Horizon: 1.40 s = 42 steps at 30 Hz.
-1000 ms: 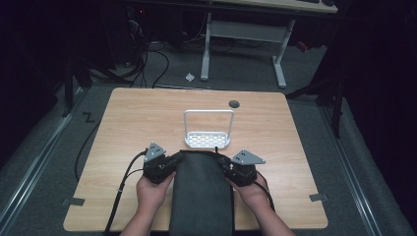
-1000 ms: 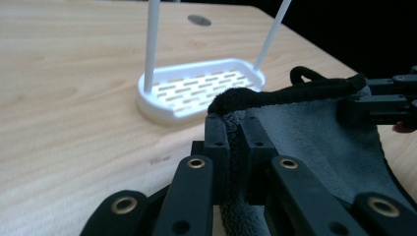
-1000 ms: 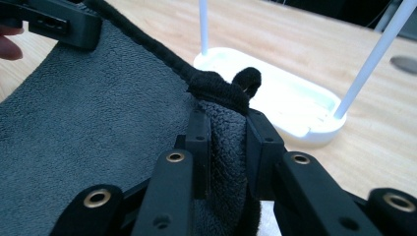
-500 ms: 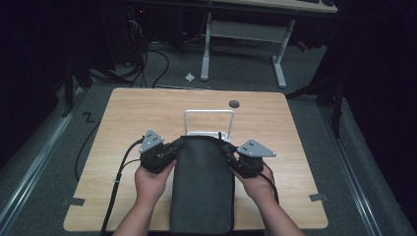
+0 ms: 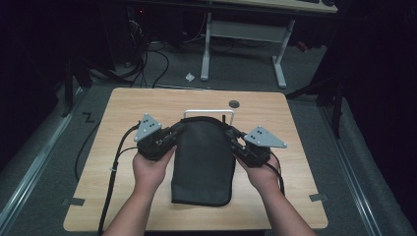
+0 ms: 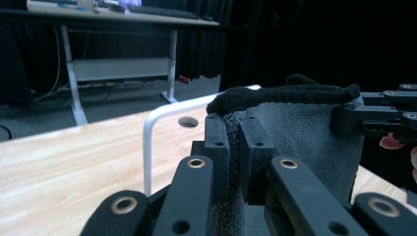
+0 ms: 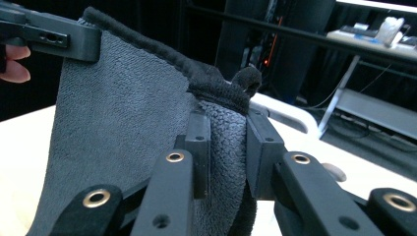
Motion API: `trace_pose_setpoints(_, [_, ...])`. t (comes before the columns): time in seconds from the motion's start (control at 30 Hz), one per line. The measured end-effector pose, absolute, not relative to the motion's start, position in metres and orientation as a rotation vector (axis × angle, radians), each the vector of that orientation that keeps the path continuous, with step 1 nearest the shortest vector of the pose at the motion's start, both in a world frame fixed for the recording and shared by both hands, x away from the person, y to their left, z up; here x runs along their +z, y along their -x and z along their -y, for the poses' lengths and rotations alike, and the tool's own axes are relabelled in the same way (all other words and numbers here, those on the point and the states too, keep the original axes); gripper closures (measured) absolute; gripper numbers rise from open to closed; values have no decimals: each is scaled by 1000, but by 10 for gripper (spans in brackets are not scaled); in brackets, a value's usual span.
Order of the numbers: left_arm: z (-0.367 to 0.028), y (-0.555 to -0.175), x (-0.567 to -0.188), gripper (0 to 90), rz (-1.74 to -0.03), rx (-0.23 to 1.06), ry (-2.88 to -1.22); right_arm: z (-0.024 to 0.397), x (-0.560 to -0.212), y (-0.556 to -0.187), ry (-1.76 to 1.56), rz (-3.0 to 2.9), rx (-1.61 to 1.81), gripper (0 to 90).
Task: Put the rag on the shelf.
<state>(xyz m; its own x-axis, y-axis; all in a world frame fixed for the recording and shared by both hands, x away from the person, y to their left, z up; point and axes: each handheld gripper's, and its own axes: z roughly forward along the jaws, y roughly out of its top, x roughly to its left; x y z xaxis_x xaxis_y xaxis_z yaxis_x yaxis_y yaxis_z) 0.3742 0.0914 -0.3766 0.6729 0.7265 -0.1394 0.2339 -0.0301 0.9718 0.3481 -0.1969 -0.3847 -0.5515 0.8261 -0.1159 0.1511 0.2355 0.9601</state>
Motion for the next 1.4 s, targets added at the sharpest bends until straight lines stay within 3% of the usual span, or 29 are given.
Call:
trace_pose_setpoints(0.57, [-87,-381,-326,841,-724,557,-1533,206,-333,-355,-839,-1741,1395,752])
trace_pose_setpoints(0.9, [-84,-391,-324,840,-685,606,-1548,210,-324,-364,-847,-1728,1380,752])
trace_pose_setpoints(1.4, [-83,-452,-321,838,-689,656,-1601,210,-315,-416,-895,-1750,1368,754])
